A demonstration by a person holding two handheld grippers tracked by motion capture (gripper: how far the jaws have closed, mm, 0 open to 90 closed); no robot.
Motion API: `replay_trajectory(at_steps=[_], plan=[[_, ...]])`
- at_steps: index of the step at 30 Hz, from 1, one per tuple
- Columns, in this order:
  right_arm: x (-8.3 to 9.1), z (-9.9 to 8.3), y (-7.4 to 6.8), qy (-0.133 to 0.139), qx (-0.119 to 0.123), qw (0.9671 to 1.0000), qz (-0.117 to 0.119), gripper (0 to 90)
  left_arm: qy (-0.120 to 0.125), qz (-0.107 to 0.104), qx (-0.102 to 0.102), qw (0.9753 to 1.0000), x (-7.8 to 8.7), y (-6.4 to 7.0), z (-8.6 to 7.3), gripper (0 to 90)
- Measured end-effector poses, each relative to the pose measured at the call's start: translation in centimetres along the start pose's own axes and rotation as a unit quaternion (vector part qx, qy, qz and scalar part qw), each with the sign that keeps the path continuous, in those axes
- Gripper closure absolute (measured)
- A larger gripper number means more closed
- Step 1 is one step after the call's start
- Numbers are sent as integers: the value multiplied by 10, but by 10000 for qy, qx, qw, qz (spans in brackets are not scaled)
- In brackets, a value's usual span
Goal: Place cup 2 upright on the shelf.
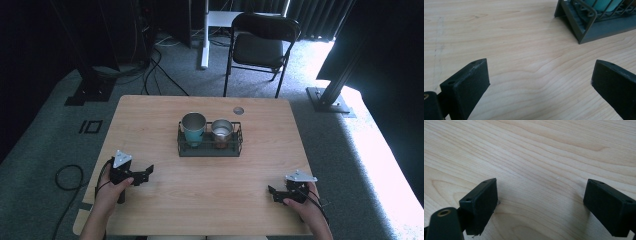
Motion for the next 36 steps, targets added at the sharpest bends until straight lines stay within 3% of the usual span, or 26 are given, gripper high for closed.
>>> replay_trajectory(at_steps=[16, 24, 29, 33, 36], plan=[[0, 0, 0, -1, 4, 10000, -2, 117, -81, 255, 151, 9995, 14, -13, -21, 24], [0, 0, 0, -1, 2, 10000, -2, 117, -198, 588, 376, 9974, 20, -24, -34, 24], [0, 0, 0, 0, 3, 10000, -2, 117, -303, 877, 569, 9941, 25, -32, -39, 24], [0, 0, 0, 0, 2, 10000, -1, 117, -342, 1210, 653, 9899, 28, -37, -40, 25], [0, 0, 0, 0, 1, 10000, -1, 117, -359, 1301, 728, 9882, 28, -39, -42, 24]])
Point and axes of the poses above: each handheld gripper's, and its own axes: x roughly backward along the jaws, z roughly out of its top, y roughly to its right, the point moved 5 cm from there along -x, roughly forward along the jaws, and after that the axes turned 2 degrees about y, right-handed, at the moved point
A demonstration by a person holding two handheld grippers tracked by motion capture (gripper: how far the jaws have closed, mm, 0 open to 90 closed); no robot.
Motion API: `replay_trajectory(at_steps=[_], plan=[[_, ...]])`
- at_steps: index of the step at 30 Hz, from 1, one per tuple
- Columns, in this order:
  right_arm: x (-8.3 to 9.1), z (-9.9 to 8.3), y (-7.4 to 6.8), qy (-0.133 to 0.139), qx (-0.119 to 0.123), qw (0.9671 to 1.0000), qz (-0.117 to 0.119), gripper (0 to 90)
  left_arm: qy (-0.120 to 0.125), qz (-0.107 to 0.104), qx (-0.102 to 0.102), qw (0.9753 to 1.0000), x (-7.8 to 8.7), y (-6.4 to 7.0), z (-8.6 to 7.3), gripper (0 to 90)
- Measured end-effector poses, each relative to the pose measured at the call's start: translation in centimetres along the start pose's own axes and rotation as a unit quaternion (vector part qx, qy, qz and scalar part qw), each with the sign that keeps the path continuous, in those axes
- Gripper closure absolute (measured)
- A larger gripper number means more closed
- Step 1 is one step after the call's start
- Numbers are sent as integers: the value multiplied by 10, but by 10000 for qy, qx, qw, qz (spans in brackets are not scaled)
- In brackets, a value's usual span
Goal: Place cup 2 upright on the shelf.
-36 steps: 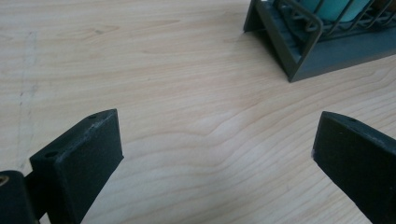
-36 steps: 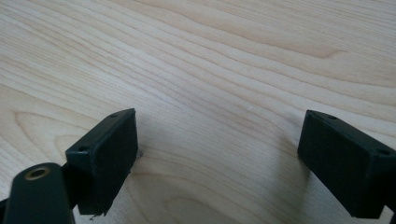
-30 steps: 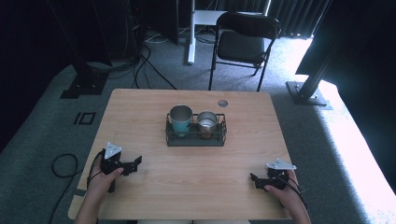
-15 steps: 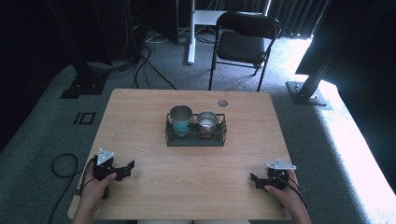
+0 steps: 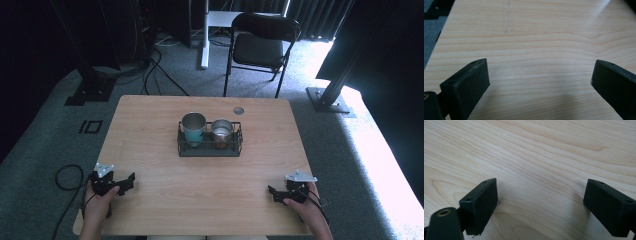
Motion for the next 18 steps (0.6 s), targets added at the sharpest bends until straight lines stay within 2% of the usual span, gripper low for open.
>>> replay_trajectory(at_steps=[5, 9, 12, 14, 18], plan=[[0, 0, 0, 1, 1, 10000, 0, 117, -20, 121, 99, 9999, 0, -2, -1, 25], [0, 0, 0, 0, 0, 10000, 1, 117, -204, 266, 78, 9994, 0, -3, -4, 25], [0, 0, 0, 0, 0, 10000, 1, 117, -414, 349, 242, 9982, -1, -6, -7, 24], [0, 0, 0, 0, -1, 10000, 0, 117, -416, 421, 286, 9978, 0, -7, -7, 25], [0, 0, 0, -1, -1, 10000, 1, 117, -508, 504, 95, 9974, -1, -6, -8, 24]])
Point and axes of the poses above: each handheld gripper's, and its own axes: x roughly backward along the jaws, z roughly out of its top, y roughly to its right, the point moved 5 cm from there along -x, roughly forward along the jaws, and after that the axes turned 2 degrees about y, right-handed, at the moved point
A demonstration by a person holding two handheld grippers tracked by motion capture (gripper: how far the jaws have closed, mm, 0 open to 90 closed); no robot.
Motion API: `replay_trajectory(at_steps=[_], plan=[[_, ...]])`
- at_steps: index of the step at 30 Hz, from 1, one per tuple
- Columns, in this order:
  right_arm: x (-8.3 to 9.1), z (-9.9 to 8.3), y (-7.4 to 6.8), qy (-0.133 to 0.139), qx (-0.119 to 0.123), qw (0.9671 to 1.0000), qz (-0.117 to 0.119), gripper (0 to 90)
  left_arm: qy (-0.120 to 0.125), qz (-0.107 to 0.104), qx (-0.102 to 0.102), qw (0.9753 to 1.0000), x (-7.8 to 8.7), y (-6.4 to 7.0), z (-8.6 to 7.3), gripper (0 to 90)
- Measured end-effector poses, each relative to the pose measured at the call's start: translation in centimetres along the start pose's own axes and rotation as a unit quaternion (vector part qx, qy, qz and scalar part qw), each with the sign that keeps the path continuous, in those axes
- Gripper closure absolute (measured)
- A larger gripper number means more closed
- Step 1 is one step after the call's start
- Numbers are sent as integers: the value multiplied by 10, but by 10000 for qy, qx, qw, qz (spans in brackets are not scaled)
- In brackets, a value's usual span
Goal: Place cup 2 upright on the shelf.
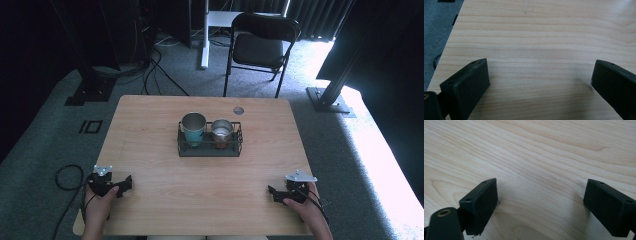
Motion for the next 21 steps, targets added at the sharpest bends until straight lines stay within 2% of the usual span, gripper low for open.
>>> replay_trajectory(at_steps=[2, 5, 21], plan=[[0, 0, 0, 1, 1, 10000, -1, 117, -33, 30, -97, 9999, -1, 2, 0, 24], [0, 0, 0, 2, 1, 10000, 0, 117, -29, 10, -111, 9999, -1, 5, 0, 25], [0, 0, 0, 0, -2, 10000, 2, 116, -29, 52, -55, 10000, -3, 5, 1, 18]])
Point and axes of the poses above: each handheld gripper's, and its own axes: x roughly backward along the jaws, z roughly out of its top, y roughly to its right, the point moved 5 cm from there along -x, roughly forward along the jaws, and after that the axes turned 2 degrees about y, right-handed, at the moved point
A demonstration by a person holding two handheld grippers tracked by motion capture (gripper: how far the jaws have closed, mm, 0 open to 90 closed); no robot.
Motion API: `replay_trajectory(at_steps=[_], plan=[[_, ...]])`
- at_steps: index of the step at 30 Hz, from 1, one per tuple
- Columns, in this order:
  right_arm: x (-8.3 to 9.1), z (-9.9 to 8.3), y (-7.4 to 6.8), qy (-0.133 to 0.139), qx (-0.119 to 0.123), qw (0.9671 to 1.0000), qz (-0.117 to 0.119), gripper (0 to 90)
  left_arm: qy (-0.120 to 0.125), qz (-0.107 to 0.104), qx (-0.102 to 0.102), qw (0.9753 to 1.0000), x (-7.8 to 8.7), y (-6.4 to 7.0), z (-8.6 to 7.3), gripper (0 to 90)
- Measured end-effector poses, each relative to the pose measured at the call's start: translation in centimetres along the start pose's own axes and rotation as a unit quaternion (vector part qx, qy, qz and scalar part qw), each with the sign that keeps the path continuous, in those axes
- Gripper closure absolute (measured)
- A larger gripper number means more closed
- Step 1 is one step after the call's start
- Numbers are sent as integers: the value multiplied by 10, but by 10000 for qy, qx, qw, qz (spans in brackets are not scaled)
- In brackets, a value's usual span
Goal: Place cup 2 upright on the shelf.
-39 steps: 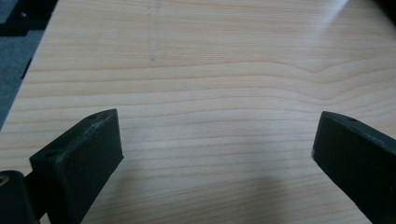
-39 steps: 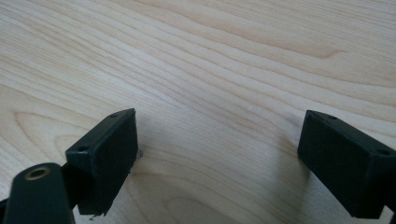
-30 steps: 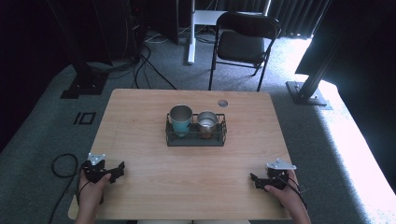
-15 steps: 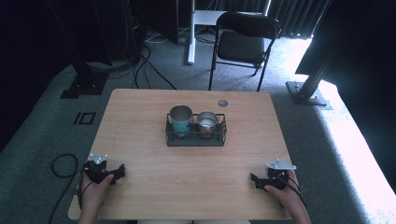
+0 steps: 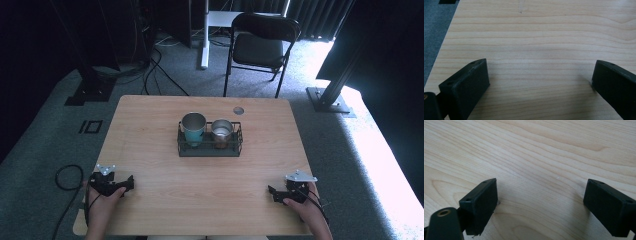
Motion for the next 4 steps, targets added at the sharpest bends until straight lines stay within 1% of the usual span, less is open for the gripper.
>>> replay_trajectory(at_steps=[4], plan=[[0, 0, 0, 0, 0, 10000, 0, 116, 2, 12, 16, 10000, 0, 0, 0, 17]])
Point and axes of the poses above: each handheld gripper's, and its own axes: x roughly backward along the jaws, z roughly out of its top, y roughly to its right, the point moved 5 cm from there along -x, roughly forward along the jaws, and after that the axes turned 2 degrees about y, right-handed, at the moved point
